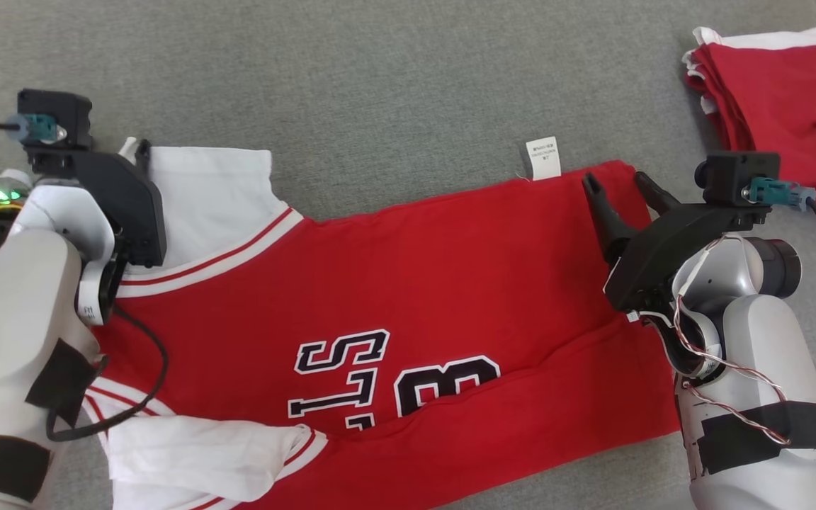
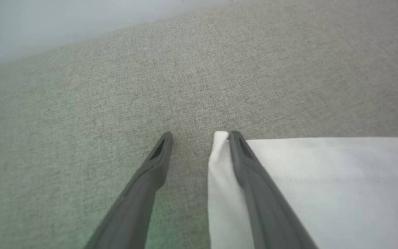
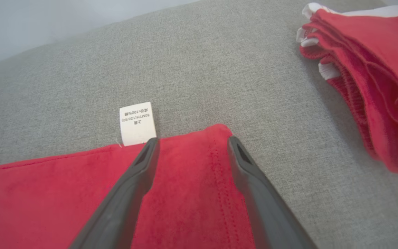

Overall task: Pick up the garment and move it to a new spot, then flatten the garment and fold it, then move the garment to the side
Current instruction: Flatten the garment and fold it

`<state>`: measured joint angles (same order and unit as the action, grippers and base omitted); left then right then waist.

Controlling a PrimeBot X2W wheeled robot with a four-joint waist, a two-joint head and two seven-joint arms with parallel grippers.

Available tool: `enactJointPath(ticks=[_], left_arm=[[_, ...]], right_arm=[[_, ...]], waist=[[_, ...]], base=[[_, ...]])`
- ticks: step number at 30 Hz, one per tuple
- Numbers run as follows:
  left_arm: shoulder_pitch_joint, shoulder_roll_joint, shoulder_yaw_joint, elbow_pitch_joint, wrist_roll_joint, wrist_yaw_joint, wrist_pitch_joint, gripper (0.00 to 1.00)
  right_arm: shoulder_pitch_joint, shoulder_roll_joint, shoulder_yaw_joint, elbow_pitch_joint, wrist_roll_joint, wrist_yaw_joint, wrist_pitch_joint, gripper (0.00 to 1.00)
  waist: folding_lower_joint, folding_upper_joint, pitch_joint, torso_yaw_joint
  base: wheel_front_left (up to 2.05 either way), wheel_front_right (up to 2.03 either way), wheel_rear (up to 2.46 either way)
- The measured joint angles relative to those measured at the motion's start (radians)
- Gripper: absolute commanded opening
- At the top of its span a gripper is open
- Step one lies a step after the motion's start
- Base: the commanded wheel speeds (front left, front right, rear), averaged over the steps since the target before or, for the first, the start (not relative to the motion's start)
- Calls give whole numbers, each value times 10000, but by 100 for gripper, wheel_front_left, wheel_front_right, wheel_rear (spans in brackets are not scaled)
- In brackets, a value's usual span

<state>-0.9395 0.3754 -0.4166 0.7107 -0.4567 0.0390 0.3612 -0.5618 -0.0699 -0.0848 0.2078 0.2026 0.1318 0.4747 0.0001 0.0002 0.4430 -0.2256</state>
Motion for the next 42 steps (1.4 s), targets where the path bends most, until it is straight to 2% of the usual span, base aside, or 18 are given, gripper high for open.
enactJointPath(ticks=[1, 2, 3, 6, 19, 21, 22, 26, 30, 33, 34, 35, 36, 37, 38, 42], left_arm=[[-58, -6, -2, 23, -12, -38, 109, 40], [-101, -25, 0, 31, -56, -54, 201, 2], [-141, -35, -27, 44, -75, -69, 307, 0], [-223, -40, -61, 36, -171, -209, 598, 0], [-206, -17, -169, -430, -295, -228, 742, 0], [-185, -17, -194, -449, -309, -228, 742, 0], [-172, -17, -207, -453, -311, -226, 744, 0], [-119, -25, -251, -483, -353, -211, 780, 0], [-127, 19, -272, -579, -364, -198, 851, 0], [-180, 56, -286, -667, -378, -182, 894, 0], [-209, 63, -291, -698, -382, -176, 905, 0], [-232, 63, -299, -721, -382, -155, 911, 0], [-250, 63, -305, -746, -382, -155, 920, 0], [-268, 65, -309, -759, -384, -155, 920, 0], [-287, 63, -316, -777, -395, -157, 918, 0], [-277, 52, -305, -861, -437, -157, 654, 0]], right_arm=[[0, -4, 6, 13, 12, 0, -2, 100], [-1, -12, -2, 25, 25, 0, -2, 100], [-10, -36, -10, 38, 23, 0, 2, 100], [-97, -186, -113, 157, -194, 0, 178, 100], [-975, -477, -339, 1097, -1118, 0, 920, 100], [-1024, -476, -339, 1106, -1319, 0, 1053, 93], [-1045, -477, -355, 1091, -1427, 0, 1187, 100], [-1064, -550, -451, 742, -1703, 0, 1883, 100], [-1323, -742, -171, 460, -1664, 0, 3149, 100], [-1452, -905, 98, 474, -1572, 0, 3507, 100], [-1501, -941, 119, 525, -1507, 0, 3603, 93], [-1542, -974, 171, 573, -1436, 0, 3647, 76], [-1571, -1012, 234, 598, -1400, 0, 3651, 48], [-1608, -1039, 282, 627, -1381, 0, 3645, 14], [-1638, -1064, 349, 640, -1321, 0, 3636, 0], [-1610, -1114, 476, 621, -1202, 0, 3415, 0]], waist=[[-1, 0, 33, -35], [-1, 0, 61, -60], [-1, 0, 79, -73], [-2, 0, 80, -33], [-1, 0, 200, 290], [-1, 0, 190, 330], [-1, -1, 175, 340], [-1, -1, 112, 365], [-2, -2, 180, 347], [-2, -2, 278, 337], [-2, -2, 313, 339], [-2, -2, 348, 345], [-1, -2, 381, 353], [-2, -2, 410, 362], [-2, -2, 434, 374], [-1, -2, 424, 422]], base=[[0, 0, 0], [0, 0, 0], [0, 0, 0], [0, 0, 0], [0, 0, 0], [0, 0, 0], [0, 0, 0], [0, 0, 0], [0, 0, 0], [0, 0, 0], [0, 0, 0], [0, 0, 0], [0, 0, 0], [0, 0, 0], [0, 0, 0], [0, 0, 0]])
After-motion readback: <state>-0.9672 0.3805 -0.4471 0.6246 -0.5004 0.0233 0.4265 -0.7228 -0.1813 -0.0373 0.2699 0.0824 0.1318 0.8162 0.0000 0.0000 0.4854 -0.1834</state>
